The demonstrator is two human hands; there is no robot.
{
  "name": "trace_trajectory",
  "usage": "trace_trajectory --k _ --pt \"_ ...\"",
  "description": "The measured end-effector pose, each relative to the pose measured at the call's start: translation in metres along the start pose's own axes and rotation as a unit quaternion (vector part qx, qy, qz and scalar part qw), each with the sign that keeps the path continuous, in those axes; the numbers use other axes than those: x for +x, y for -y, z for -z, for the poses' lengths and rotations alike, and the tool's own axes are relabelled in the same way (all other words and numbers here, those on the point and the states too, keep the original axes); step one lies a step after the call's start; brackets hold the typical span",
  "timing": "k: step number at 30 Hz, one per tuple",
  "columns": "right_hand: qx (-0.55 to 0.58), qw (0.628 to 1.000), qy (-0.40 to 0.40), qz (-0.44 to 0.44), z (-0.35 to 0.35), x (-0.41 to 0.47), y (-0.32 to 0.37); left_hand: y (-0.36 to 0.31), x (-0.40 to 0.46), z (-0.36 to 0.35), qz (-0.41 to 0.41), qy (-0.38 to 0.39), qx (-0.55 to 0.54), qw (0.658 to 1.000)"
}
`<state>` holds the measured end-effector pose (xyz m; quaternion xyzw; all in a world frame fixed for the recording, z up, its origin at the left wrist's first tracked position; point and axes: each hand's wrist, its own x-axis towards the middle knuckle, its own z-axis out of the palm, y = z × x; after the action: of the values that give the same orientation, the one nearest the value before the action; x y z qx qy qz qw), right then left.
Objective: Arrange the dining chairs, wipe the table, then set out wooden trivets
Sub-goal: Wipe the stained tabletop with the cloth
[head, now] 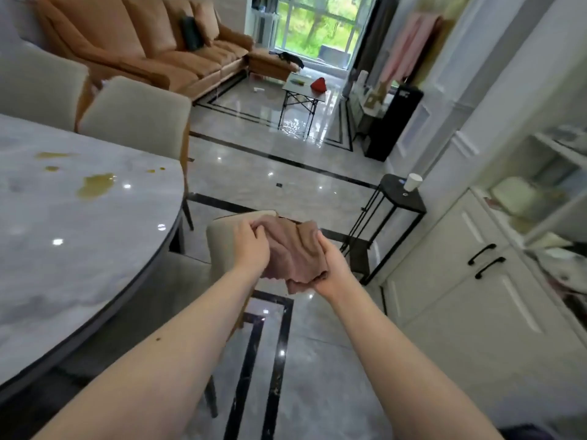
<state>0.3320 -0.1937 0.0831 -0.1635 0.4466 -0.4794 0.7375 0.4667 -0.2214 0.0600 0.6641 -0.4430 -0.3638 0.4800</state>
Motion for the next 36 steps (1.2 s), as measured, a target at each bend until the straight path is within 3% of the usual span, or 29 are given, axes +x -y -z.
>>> trace_trajectory --k 9,16,20,24,28,36 --pt "-0.101 0.991 -0.078 0.048 0.137 0.014 0.097 -0.052 -0.003 -0.149 0.034 0.040 -0.008 0.999" --pt "-0.167 0.978 -0.110 0.052 0.186 0.079 0.163 -0.075 0.057 -0.240 -0.025 0.077 -0.017 0.997" --pt "-0.254 0.960 -0.109 0.037 0.186 0.134 0.204 -0.088 0.113 -0.283 -0.018 0.096 -0.027 0.995" --pt "-0.375 0.909 -0.137 0.120 0.175 0.194 0.255 -0.105 0.175 -0.322 0.028 0.100 -0.049 0.993" --pt "-0.379 0.914 -0.048 0.135 0.151 0.242 0.296 -0.123 0.228 -0.348 0.084 0.079 -0.073 0.991" --pt "-0.396 0.905 -0.023 0.154 0.117 0.374 0.360 -0.144 0.342 -0.375 0.132 0.039 -0.118 0.983"
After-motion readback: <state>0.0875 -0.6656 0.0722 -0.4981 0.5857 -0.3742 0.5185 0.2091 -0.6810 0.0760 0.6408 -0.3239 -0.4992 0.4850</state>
